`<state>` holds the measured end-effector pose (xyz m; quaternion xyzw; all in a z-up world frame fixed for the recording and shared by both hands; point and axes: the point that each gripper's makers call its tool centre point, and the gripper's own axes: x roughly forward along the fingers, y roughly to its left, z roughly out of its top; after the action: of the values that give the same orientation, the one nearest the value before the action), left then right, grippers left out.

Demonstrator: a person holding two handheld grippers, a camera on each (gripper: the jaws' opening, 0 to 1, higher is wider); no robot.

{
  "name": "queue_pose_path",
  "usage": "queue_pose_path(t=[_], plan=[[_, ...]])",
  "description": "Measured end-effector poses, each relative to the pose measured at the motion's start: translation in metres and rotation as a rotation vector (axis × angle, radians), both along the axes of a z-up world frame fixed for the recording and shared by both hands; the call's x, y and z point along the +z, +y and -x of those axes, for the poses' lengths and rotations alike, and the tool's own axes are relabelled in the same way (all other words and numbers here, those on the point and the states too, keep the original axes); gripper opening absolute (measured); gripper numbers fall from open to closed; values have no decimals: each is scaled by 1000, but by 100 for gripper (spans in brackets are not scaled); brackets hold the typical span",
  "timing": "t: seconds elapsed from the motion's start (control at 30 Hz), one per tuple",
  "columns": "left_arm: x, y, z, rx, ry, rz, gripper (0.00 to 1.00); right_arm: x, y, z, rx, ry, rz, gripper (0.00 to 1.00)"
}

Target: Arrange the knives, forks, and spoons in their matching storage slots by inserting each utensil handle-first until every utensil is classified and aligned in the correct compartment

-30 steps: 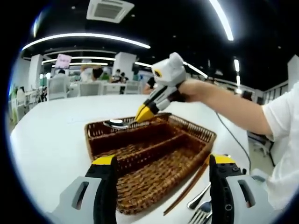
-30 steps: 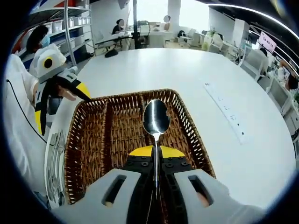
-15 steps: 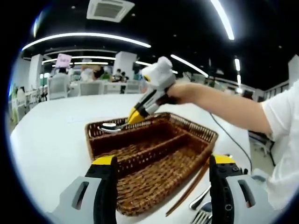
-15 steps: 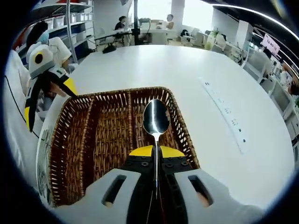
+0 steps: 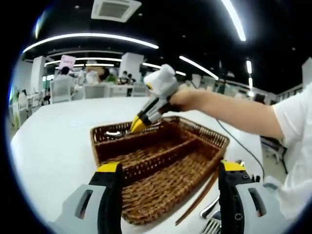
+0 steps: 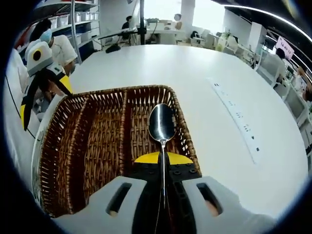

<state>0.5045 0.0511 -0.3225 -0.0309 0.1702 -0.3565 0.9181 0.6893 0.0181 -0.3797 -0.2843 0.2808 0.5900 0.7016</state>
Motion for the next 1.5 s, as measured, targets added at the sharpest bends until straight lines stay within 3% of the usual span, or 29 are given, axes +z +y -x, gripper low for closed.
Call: queue_pose_path(t=[0.23, 0.3, 0.67, 1.5], plan=[[-3, 2, -1, -3, 6, -1, 80, -6, 1, -2, 18, -15, 10, 2], [-4, 1, 1, -6, 8, -3, 80, -7, 3, -2, 50, -44, 23, 2], [-6, 3, 1, -4, 12, -6, 79, -15, 1, 0, 40, -32, 28, 3], [-7, 0, 9, -10, 11, -10, 79, -18, -2, 13, 67, -68, 46, 4]])
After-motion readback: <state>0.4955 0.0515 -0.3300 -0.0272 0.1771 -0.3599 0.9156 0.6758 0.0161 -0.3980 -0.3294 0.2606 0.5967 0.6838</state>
